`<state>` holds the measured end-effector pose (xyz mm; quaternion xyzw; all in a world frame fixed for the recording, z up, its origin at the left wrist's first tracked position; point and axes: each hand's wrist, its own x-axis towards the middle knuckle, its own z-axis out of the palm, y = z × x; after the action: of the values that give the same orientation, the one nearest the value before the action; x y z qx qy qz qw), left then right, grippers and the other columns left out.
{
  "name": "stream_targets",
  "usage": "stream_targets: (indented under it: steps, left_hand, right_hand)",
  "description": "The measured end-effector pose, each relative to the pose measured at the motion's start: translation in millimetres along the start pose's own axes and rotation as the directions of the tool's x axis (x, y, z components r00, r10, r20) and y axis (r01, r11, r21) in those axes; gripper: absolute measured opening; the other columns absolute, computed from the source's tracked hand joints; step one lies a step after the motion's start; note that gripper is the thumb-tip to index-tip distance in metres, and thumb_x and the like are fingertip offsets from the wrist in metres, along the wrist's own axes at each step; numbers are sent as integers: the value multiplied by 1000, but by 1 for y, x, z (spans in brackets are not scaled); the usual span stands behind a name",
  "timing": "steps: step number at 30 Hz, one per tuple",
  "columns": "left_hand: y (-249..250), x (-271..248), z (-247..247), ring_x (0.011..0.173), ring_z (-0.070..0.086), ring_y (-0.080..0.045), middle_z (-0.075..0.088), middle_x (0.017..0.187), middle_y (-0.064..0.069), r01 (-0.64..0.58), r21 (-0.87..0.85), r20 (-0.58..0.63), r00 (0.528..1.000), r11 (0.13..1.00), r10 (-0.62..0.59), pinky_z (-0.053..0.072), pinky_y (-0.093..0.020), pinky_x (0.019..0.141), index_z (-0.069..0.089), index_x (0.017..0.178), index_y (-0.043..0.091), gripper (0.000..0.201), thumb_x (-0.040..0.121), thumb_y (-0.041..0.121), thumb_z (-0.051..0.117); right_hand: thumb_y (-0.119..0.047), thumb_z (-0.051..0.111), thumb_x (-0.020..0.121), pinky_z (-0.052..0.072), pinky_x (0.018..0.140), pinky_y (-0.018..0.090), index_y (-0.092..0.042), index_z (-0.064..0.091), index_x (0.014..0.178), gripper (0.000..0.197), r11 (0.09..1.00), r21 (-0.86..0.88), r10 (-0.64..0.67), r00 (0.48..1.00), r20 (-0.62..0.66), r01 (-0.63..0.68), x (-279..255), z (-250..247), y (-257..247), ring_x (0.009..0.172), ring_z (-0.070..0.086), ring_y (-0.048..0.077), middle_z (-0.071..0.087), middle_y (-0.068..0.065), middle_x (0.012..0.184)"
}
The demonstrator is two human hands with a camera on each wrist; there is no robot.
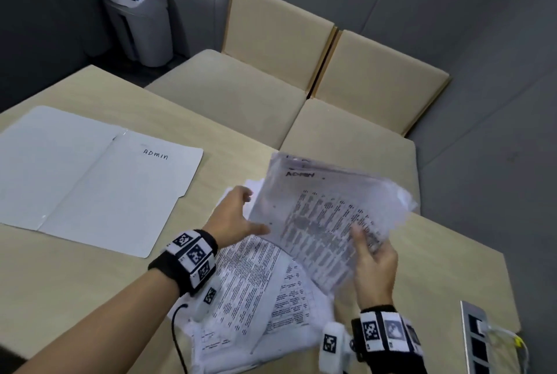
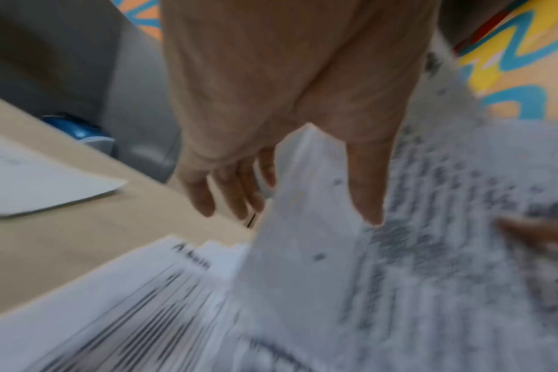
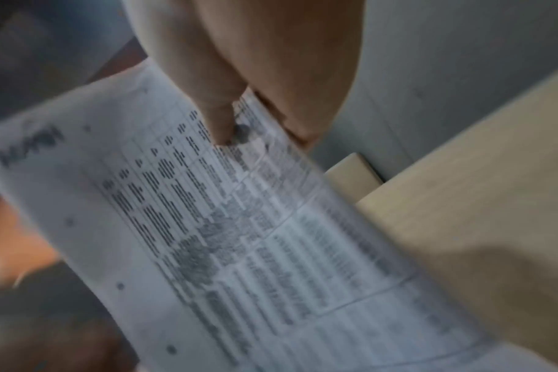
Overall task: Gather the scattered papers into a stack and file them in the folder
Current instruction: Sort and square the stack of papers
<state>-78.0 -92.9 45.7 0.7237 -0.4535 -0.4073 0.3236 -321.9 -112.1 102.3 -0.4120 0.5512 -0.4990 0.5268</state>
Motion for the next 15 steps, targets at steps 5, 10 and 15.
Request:
stream_targets:
  steps: [5, 10, 15]
  left_hand:
    - [-64, 4, 7, 120, 53, -31, 52, 131, -14, 380, 437, -293, 917, 815, -271, 50, -46, 93, 46, 130, 5, 95, 60, 57, 85]
    - [-82, 10, 14, 113, 54, -36, 51, 126, -19, 313, 371, -285, 935, 874, -214, 51, -45, 94, 47, 128, 0, 83, 66, 39, 88]
    - [-79, 8, 20, 99, 62, -37, 64, 110, -20, 186, 239, -203, 969, 953, -138, 45, -38, 79, 58, 117, 4, 39, 94, 35, 59]
  right_hand:
    - [-14, 61, 99, 59, 72, 24, -22, 66, 112, 16, 998, -46, 38, 973, -229, -49, 16, -46, 8, 94, 72, 14, 71, -6, 98]
    - [-11, 61, 98, 57, 91, 54, -12, 69, 116, 20, 883, -35, 468, 884, -9, -468, 7, -55, 63, 104, 74, 36, 77, 15, 114]
    - [-11, 64, 95, 58, 91, 48, -1, 65, 124, 31, 784, -35, 618, 776, 125, -619, -6, -24, 99, 106, 73, 33, 75, 18, 117]
